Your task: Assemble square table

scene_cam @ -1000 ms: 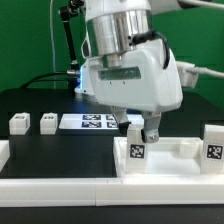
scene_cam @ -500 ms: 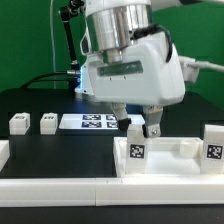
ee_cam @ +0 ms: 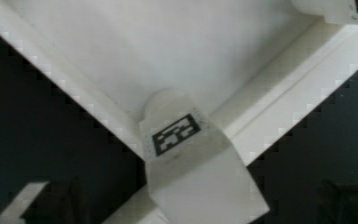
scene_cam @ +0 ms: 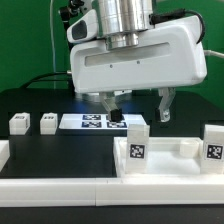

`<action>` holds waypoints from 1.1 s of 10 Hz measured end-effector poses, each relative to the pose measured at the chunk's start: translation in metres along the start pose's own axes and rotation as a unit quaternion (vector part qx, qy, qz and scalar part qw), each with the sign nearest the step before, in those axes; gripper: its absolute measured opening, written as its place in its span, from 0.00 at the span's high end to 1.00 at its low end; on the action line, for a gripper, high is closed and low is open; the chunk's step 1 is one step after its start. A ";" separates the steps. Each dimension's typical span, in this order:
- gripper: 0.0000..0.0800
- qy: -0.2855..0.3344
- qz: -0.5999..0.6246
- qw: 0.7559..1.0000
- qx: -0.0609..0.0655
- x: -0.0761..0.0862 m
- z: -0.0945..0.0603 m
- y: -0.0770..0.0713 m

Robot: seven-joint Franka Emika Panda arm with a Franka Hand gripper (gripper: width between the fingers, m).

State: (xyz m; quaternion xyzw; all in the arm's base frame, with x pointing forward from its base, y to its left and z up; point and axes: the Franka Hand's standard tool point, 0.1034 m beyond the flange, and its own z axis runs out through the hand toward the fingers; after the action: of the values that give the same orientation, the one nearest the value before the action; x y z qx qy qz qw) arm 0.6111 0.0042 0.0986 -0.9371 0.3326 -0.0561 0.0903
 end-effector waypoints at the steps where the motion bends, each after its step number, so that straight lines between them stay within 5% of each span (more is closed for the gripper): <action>1: 0.19 0.000 -0.040 0.999 -0.002 0.000 0.000 0.000; 5: 0.19 -0.006 -0.327 0.945 -0.022 0.000 0.005 0.025; 11: 0.19 -0.026 -0.333 0.942 -0.033 -0.003 0.012 0.035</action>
Offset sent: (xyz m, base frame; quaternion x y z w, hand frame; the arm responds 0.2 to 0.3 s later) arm -0.0208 -0.0028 -0.0060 -0.0090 0.0048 -0.3173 0.9483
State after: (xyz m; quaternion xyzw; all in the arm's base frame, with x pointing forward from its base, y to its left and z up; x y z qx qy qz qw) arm 0.5889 -0.0192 0.0792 -0.9979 0.0007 -0.0476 0.0437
